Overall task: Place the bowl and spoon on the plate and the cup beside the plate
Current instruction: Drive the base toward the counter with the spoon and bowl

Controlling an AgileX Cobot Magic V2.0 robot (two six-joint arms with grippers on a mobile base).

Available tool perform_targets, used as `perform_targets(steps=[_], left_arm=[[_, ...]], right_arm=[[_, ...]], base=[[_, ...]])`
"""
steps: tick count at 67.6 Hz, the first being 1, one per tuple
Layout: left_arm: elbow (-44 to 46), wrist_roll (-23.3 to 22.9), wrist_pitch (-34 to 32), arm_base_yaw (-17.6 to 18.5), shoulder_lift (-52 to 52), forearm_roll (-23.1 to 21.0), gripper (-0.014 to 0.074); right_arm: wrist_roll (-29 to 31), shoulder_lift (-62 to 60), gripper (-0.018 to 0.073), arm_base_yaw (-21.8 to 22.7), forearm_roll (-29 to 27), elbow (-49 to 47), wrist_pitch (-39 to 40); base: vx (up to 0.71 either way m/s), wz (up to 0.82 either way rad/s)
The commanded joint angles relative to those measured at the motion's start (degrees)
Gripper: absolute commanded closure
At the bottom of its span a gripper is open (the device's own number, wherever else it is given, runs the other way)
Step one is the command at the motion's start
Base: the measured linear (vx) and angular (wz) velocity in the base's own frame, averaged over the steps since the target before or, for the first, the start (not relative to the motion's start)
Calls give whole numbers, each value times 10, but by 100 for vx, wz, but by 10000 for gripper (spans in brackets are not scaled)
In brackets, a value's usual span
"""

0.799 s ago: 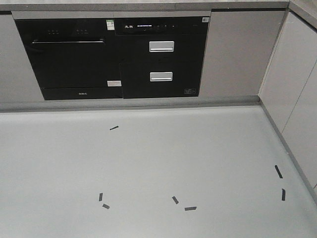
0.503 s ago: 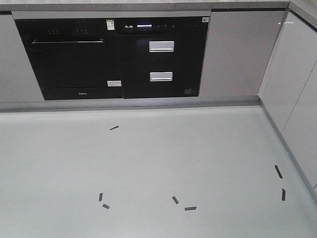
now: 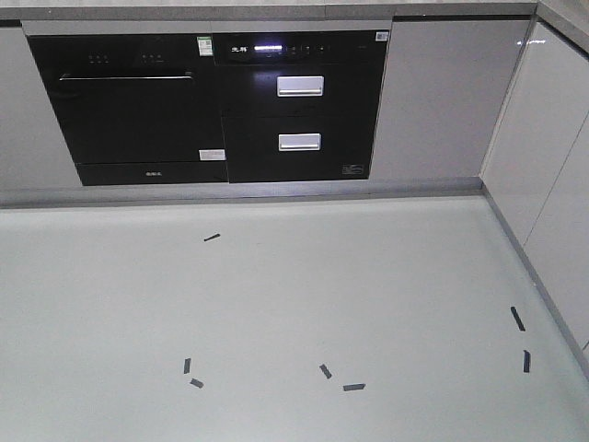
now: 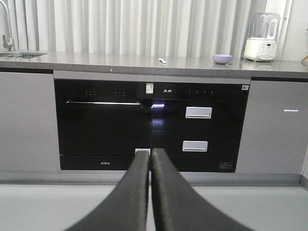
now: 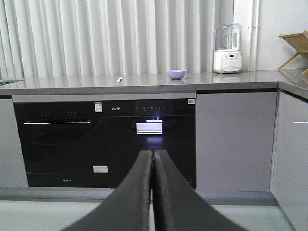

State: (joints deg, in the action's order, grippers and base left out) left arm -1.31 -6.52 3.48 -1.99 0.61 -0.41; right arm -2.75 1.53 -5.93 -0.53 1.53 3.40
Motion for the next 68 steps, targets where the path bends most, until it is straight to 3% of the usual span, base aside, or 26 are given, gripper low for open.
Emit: perform_targets(steps=[1,68], left_arm=[[10,-1,-40,-1,8,-1,603],[10,-1,-40,-1,8,-1,603]], right_arm=[[3,6,570,3,2,7,43],[3,6,570,3,2,7,43]], base=[[0,0],[5,2]])
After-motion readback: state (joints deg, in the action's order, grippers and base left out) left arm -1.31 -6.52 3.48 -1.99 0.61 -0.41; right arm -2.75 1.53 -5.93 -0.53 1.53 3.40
